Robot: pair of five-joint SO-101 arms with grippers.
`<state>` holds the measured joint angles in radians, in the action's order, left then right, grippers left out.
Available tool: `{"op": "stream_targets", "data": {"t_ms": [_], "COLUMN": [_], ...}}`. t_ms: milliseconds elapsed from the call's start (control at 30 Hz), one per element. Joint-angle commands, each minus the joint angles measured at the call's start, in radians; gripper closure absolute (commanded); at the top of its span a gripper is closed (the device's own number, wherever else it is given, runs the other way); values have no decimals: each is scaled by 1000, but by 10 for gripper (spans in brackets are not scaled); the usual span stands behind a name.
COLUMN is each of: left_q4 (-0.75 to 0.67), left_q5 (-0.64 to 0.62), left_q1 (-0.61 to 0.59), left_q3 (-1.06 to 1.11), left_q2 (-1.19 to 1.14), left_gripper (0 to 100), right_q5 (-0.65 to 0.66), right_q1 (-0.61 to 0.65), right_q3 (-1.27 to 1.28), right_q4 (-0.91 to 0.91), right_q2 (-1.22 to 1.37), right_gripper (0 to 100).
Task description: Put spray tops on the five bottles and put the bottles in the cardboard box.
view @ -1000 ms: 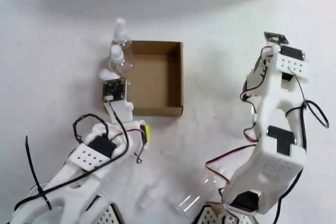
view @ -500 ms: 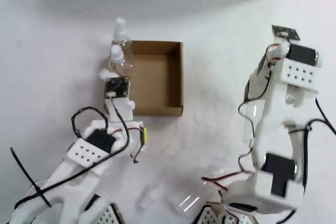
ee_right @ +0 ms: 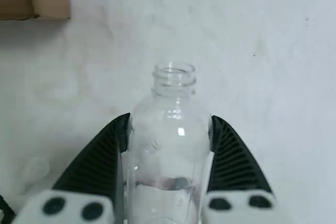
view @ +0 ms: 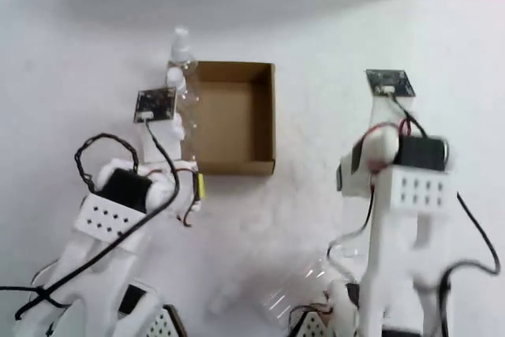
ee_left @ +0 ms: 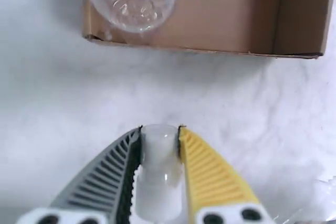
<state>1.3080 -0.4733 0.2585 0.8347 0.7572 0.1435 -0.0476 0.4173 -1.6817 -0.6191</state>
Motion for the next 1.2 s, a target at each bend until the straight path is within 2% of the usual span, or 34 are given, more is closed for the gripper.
{"op": "stream_targets", "data": {"t_ms": [0,233,367,567,767,900,1033,1167], "left_q4": [64,97,91,-64,-287,-416,-502,-514], "left_q5": [14,14,14,14,5,0,-127,-215], "left_q1": [-12,-19,-110,-323,-473,-553,-628,-673], "left_q3": [-124,-203,-241,-302,-368,-402,-439,-485], "left_q2": [56,340,452,475,475,476,476,476], "left_gripper": [977,979,978,978,978,979,979,979], "right_q5": [-9,-20,-21,-207,-216,-215,-215,-213], "right_q1": [111,269,361,584,806,880,923,932], "right_q3": [26,35,35,37,100,249,419,549], "right_q4": [5,61,114,229,341,469,634,762], "right_q2": [-208,-317,-367,-464,-501,-544,-633,-748], "right_gripper": [983,982,982,982,982,982,982,982]}}
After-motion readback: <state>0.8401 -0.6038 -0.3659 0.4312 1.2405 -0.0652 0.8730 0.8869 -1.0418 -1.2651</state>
